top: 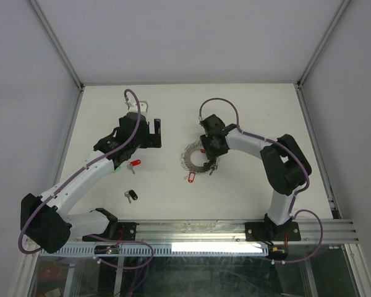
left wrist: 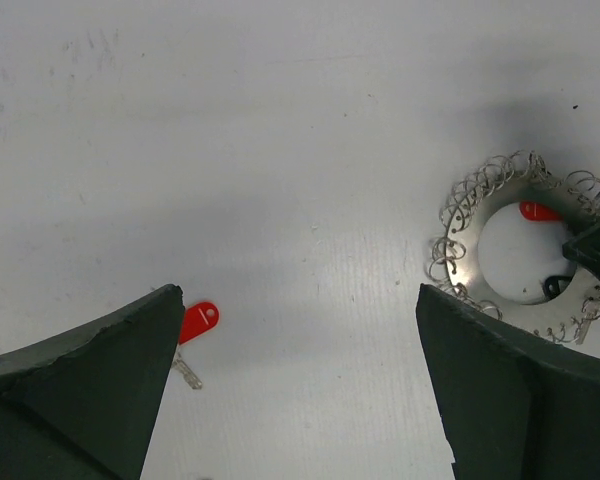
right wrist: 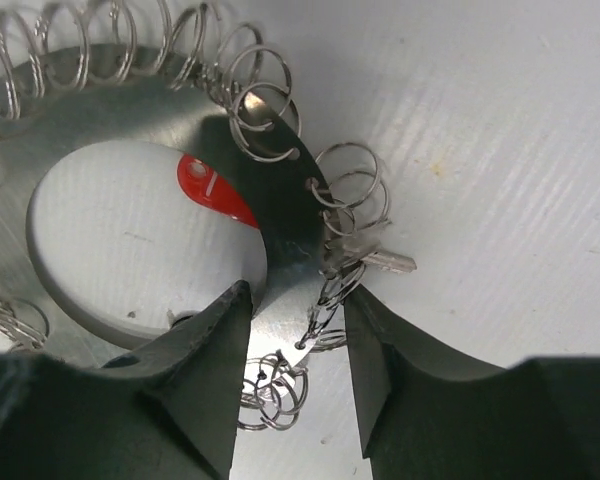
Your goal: Put the keys on the keyring
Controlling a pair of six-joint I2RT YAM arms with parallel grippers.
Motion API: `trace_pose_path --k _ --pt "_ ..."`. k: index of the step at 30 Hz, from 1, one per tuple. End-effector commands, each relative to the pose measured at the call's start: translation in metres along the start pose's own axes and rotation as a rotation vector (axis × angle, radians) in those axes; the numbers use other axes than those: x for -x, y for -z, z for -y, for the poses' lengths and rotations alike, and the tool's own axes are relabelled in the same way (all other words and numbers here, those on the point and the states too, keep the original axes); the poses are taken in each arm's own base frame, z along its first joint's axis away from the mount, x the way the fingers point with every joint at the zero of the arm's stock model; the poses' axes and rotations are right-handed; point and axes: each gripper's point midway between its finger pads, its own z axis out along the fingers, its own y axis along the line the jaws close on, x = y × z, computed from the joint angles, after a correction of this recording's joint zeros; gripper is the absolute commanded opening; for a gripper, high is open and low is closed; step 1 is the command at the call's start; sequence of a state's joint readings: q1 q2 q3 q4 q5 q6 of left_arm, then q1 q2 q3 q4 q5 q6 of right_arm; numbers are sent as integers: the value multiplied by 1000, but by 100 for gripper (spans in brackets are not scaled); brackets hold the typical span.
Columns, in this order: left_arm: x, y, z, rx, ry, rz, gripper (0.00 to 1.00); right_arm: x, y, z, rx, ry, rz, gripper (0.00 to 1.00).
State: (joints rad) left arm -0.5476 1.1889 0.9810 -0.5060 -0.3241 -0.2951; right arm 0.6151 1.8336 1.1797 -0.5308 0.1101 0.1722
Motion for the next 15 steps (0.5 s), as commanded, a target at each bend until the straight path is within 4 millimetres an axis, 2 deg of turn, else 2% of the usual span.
trace_pose_path --k 1,7,12,15 --pt "10 6 -6 15 12 36 99 -4 9 -19 78 131 33 42" --pt "13 6 -1 -9 21 42 99 -13 14 -38 157 249 46 40" --pt "12 7 2 -30 28 50 99 -12 24 -59 222 306 84 40" --pt "10 7 1 -31 34 51 99 -3 34 -66 236 302 145 49"
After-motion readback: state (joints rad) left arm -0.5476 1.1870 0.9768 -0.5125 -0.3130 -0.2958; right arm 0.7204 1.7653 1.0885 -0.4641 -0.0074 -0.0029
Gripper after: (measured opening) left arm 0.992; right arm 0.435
